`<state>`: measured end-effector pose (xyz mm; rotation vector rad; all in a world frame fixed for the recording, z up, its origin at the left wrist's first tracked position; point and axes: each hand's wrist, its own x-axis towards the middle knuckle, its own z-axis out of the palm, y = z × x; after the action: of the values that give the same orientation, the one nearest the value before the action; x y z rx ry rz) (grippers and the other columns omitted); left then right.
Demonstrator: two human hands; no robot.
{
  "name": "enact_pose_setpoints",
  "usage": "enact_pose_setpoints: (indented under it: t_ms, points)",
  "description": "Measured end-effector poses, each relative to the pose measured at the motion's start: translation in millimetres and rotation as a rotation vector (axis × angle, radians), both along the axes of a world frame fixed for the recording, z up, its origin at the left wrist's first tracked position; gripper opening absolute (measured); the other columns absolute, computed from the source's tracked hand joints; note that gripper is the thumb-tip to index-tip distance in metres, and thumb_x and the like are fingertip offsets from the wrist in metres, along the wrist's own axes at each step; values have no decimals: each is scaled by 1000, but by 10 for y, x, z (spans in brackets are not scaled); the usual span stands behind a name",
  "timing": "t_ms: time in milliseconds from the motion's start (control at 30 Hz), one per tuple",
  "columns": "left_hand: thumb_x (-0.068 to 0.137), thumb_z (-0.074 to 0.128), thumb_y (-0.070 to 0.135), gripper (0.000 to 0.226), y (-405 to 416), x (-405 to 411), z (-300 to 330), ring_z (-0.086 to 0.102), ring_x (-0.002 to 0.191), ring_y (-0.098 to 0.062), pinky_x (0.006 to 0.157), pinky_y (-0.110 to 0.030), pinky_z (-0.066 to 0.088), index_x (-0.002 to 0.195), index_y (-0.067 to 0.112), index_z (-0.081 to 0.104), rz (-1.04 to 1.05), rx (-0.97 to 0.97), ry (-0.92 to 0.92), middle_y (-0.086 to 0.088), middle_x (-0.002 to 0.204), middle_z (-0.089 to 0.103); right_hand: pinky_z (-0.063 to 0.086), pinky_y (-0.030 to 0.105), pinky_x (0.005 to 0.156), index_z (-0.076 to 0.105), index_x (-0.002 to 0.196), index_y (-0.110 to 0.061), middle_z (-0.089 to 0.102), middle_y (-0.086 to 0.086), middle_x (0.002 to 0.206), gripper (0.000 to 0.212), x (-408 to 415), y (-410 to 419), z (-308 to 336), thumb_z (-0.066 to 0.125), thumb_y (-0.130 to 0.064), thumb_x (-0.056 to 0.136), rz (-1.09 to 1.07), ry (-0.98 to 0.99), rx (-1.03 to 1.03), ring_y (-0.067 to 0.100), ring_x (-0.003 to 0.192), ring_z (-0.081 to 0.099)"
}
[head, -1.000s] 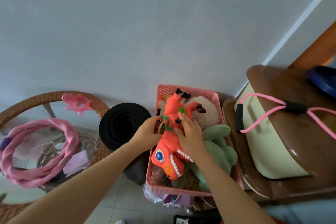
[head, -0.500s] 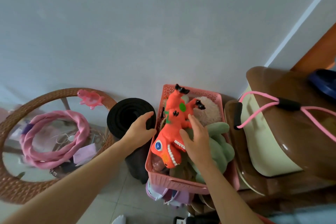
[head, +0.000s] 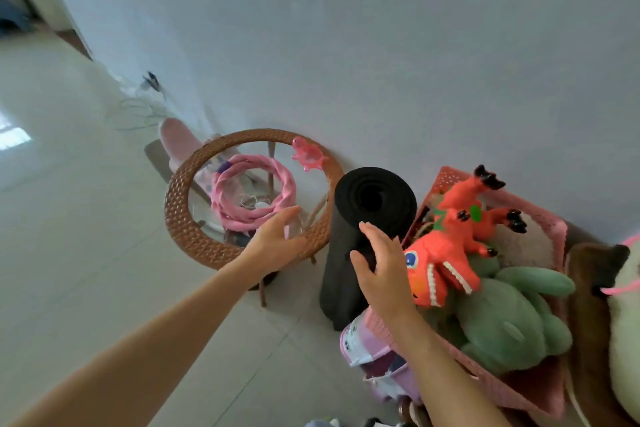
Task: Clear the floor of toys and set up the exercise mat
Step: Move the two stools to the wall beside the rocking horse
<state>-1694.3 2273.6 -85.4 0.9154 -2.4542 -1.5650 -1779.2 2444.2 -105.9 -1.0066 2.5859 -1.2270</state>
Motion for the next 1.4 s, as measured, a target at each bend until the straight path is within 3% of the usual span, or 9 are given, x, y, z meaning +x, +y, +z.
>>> enact_pose_setpoints:
  t_ms: [133,233,300,433,567,733,867,1167,1400]
  points:
    - [83,59,4,54,-269,581,44,49,120,-21,99,-39,46,130,29,48,86,87,62,-1,135,47,7,33,115,48,133,-13,49,1,138,44,357,-361,25,57,-15,90,116,19,52,14,132,38]
    - [81,61,0,45,-466,1148,1,56,95,-6,74,-11,49,114,29,54,204,106,103,-2,125,53,18,39,116,47,133,-11,50,2,137,46,777,-685,25,58,-17,89,209,9,79,15,130,40]
    - [82,59,0,51,-618,1565,-49,51,104,-6,84,-12,41,128,18,48,298,112,80,-4,130,50,29,42,112,47,134,-10,50,4,136,47,1128,-915,31,59,-18,89,283,12,97,17,129,41]
    - [85,57,0,57,-862,2362,-104,37,130,-22,105,-33,34,137,14,40,431,132,51,-9,141,42,33,41,109,47,134,-14,50,1,137,47,1799,-1314,25,59,-18,89,431,6,104,16,130,41]
    - [85,54,3,57,-1030,3230,-123,38,130,-19,93,-20,31,138,18,38,572,125,60,-4,140,43,31,44,110,48,133,-11,50,4,136,48,2481,-1729,46,60,-11,87,567,-23,104,17,130,42]
    - [84,55,7,57,-1159,4278,-64,44,124,-17,103,-31,36,137,20,41,782,45,23,-1,135,49,31,42,110,48,132,-7,52,8,133,47,3278,-2254,112,60,-8,87,787,5,105,21,127,45]
    - [83,56,4,57,-1177,4984,-54,44,121,-18,96,-25,34,137,14,42,984,24,45,-5,134,50,33,39,108,47,133,-8,53,8,133,48,3890,-2647,126,61,-8,86,990,45,112,22,125,46]
    - [85,57,5,59,-1064,5982,-130,42,126,-18,97,-24,32,140,13,38,1419,57,25,-5,138,47,26,20,104,47,134,-10,50,6,137,48,4936,-3470,44,59,-9,88,1428,79,172,20,128,44]
    - [86,58,7,55,-980,6480,-128,44,125,-17,100,-28,36,139,12,39,1746,37,5,-5,135,50,28,19,100,46,134,-16,50,2,136,47,5670,-3974,-61,58,-11,89,1726,50,191,18,126,45]
